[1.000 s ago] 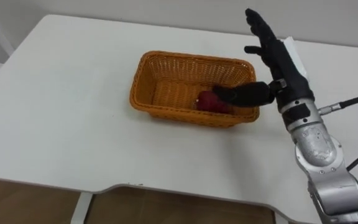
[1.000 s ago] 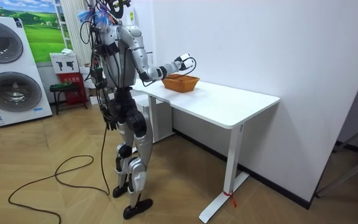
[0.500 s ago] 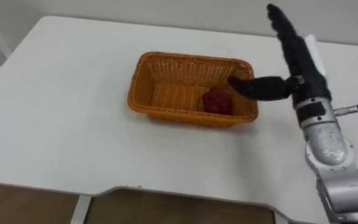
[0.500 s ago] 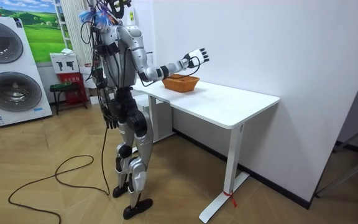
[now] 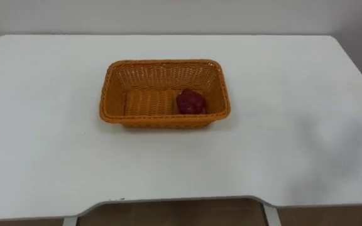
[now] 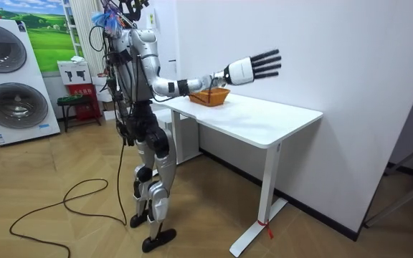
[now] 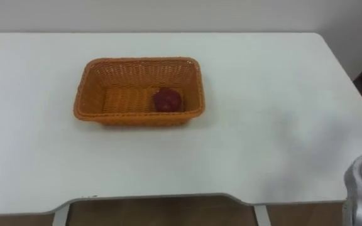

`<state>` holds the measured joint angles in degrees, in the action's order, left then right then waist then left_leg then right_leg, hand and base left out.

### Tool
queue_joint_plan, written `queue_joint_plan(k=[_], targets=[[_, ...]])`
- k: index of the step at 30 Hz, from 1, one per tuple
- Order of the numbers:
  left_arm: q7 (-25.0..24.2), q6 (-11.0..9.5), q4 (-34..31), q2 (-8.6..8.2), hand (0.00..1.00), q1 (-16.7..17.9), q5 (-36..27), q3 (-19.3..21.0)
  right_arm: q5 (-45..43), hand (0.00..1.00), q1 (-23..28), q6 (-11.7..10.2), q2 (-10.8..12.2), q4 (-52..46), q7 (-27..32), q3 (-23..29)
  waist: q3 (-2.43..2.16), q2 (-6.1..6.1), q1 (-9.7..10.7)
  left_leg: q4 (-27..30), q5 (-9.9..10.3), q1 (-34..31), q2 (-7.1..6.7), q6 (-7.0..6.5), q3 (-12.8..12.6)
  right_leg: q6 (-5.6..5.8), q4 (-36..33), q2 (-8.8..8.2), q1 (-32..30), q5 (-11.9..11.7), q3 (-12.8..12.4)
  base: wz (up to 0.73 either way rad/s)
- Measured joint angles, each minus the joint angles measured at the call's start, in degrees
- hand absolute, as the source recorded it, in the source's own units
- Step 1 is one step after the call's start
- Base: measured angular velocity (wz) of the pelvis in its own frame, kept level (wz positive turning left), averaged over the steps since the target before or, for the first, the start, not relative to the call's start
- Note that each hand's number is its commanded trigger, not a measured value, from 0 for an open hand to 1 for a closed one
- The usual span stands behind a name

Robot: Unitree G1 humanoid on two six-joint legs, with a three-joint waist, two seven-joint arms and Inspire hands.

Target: Pick and place apple

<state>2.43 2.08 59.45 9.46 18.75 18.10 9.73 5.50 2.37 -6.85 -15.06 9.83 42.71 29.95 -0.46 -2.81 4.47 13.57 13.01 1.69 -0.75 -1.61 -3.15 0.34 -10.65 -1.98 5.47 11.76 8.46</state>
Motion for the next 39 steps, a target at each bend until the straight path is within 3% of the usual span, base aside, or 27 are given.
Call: queue_joint_plan(k=[1,4,9,11,13,17,19,25,31,39], targets=[[0.0,0.08,0.0,-0.01,0.0,0.05,0.0,0.52,1.29,0.0,1.18,0.02,-0.01,1.79,1.66,0.78,0.12,-0.21,0.11,-0.03,0.01,0.01,-0.01,-0.01,-0.13,0.0,0.01,0.01,0.06,0.0,-0.15,-0.09],[0.37,0.5,-0.1,0.01,0.0,-0.11,-0.01,1.51,3.94,0.0,3.23,0.06,-0.03,7.91,5.02,2.24,-0.12,0.2,0.36,-0.23,0.02,0.14,0.1,-0.02,-0.81,-0.01,-0.04,0.15,0.03,0.0,-1.04,-0.11],[1.28,1.57,-1.27,-0.08,0.0,0.04,-0.42,3.14,14.42,0.0,5.43,1.55,-0.01,25.46,5.12,2.45,-0.08,0.11,0.37,-0.25,0.0,-0.05,-0.03,-0.06,-0.56,0.0,0.15,0.06,0.03,0.0,-0.85,0.01],[1.69,1.93,-1.3,-0.05,0.0,0.06,-0.29,3.15,18.12,0.0,5.65,2.18,0.05,33.45,3.36,1.76,-0.06,0.18,0.39,-0.01,0.0,-0.05,-0.08,-0.07,-0.48,0.03,0.12,0.06,0.15,0.03,-1.14,0.03],[1.61,2.7,-1.62,-0.24,0.0,-0.09,0.52,3.68,21.53,0.0,6.01,4.44,0.83,42.68,-1.15,0.44,-0.02,0.24,-0.02,-0.02,0.0,-0.06,-0.09,-0.06,-0.45,0.03,0.13,0.07,0.04,0.13,-1.23,0.0],[0.56,3.89,-1.79,-0.18,0.0,-0.32,1.0,3.76,23.34,0.0,5.88,7.29,1.68,52.59,-8.26,-1.28,0.09,0.52,-0.14,-0.06,0.0,-0.04,-0.15,-0.06,-0.06,0.05,0.28,0.04,0.07,0.24,-1.28,0.0],[-0.67,4.44,-1.79,-0.19,0.0,-0.37,0.99,3.59,23.38,0.0,6.24,8.82,1.7,57.18,-13.68,-6.29,0.1,0.49,-0.45,-0.04,0.01,0.02,-0.13,-0.06,-0.11,0.04,0.48,0.04,0.14,0.25,-1.28,0.0],[-2.17,5.11,-1.79,-0.24,0.0,-0.53,0.88,3.53,15.67,0.0,6.04,11.43,2.02,61.45,-25.95,-14.03,0.37,0.71,-2.25,-0.17,0.01,0.36,-0.18,-0.05,0.03,0.03,1.01,0.03,0.39,0.24,-0.67,0.01],[-1.85,6.61,-1.73,-0.53,0.0,-1.17,0.87,1.06,7.29,0.0,4.13,11.92,3.57,61.37,-30.92,-21.44,0.72,0.68,-3.87,-0.14,0.03,0.49,-0.15,-0.03,0.25,-0.01,1.11,0.06,0.48,0.25,-0.32,0.03],[-1.82,7.53,-1.72,-2.01,0.0,-1.58,0.89,0.5,5.32,0.0,4.29,12.47,5.65,61.47,-35.79,-24.23,1.0,1.35,-4.68,-0.41,0.06,0.46,-0.18,-0.01,0.53,0.0,1.08,0.06,0.67,0.26,-0.22,0.0]])
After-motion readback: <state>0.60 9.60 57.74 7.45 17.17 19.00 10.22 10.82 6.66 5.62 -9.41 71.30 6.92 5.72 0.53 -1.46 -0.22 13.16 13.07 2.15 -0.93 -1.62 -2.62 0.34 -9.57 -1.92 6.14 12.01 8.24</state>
